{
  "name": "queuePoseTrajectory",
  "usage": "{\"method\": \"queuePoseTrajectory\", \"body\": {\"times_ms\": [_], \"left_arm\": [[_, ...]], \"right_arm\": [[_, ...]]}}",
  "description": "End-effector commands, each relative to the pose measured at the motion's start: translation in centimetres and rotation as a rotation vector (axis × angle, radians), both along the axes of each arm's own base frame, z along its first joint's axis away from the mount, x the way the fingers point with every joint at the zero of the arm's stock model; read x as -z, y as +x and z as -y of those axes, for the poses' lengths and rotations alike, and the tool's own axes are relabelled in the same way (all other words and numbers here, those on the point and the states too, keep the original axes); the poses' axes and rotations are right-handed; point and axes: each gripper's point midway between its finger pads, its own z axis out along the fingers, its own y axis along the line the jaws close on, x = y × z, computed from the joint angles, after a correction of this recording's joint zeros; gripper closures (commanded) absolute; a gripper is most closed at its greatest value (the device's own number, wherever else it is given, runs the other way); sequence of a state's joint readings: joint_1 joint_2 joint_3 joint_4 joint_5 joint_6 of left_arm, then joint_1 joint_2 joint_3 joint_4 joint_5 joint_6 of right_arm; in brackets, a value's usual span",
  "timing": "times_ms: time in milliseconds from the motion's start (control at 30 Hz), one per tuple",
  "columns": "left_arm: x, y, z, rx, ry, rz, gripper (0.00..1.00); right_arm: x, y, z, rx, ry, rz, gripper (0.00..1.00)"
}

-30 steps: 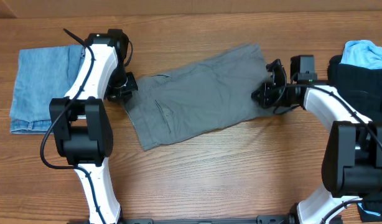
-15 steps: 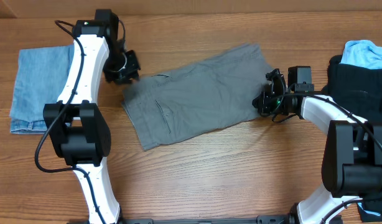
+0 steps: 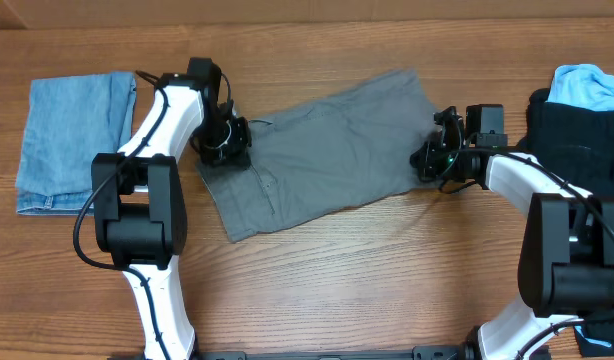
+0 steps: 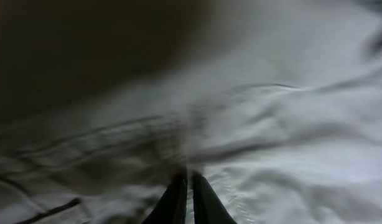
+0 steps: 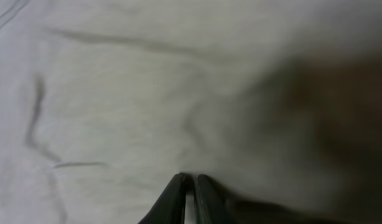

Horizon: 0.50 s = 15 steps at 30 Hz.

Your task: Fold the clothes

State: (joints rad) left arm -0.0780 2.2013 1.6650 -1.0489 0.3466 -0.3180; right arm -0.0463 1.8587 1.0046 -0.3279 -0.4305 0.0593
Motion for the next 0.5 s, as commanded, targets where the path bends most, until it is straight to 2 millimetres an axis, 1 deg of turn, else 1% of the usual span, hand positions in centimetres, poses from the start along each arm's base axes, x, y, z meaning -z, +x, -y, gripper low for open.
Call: {"method": "queuePoseTrajectory", "body": {"times_ms": [0, 67, 167, 267, 367, 400, 467], "left_arm": [[1.1, -0.7, -1.5, 0.009, 0.069, 0.001, 0.91], [1.4, -0.7, -1.5, 0.009, 0.073, 0.003, 0.9], [1.9, -0.7, -2.3, 0.009, 0.122, 0.008, 0.89], [2.0, -0.8, -2.9, 0.012, 0.154, 0.008, 0.89], [2.1, -0.8, -3.5, 0.013, 0.19, 0.008, 0.89], [2.2, -0.8, -3.7, 0.013, 0.199, 0.009, 0.89], [2.1, -0.7, -3.7, 0.021, 0.2, 0.015, 0.96]], "right_arm": [[0.7, 0.8, 3.1, 0.12, -0.113, -0.008, 0.91], [0.9, 1.0, 4.1, 0.158, -0.16, -0.007, 0.9], [1.0, 1.5, 6.0, 0.239, -0.241, 0.0, 0.9], [0.9, 1.9, 7.3, 0.279, -0.303, 0.02, 0.9], [0.6, 2.4, 9.2, 0.375, -0.349, 0.036, 0.9], [0.4, 2.7, 9.6, 0.393, -0.356, 0.048, 0.9], [-0.2, 3.3, 10.0, 0.404, -0.354, 0.068, 0.9]]}}
